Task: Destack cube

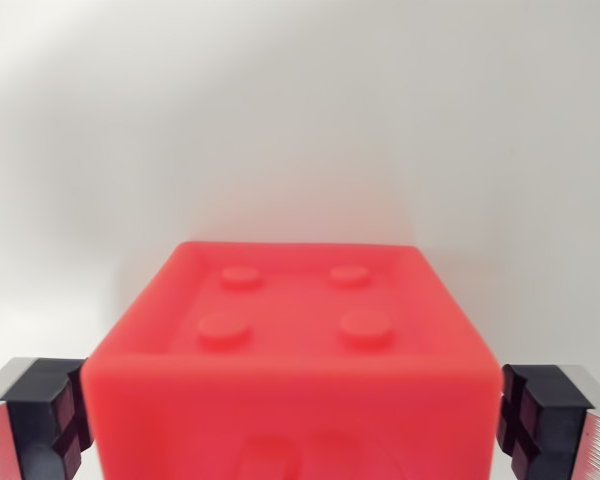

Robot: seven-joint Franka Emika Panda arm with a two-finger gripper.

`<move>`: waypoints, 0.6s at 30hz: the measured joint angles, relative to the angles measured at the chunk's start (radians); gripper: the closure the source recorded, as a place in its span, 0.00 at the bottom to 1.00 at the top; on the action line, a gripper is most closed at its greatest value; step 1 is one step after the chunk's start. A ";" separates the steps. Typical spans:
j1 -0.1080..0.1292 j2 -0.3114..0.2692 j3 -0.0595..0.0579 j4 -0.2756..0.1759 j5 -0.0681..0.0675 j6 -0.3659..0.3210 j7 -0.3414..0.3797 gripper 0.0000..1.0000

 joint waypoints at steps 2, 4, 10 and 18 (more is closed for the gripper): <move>0.000 -0.005 0.000 -0.002 0.000 -0.002 0.000 0.00; 0.001 -0.013 -0.001 -0.005 0.000 -0.007 0.000 0.00; 0.003 -0.042 -0.004 -0.016 -0.001 -0.024 0.000 0.00; 0.008 -0.089 -0.011 -0.029 -0.003 -0.058 0.001 0.00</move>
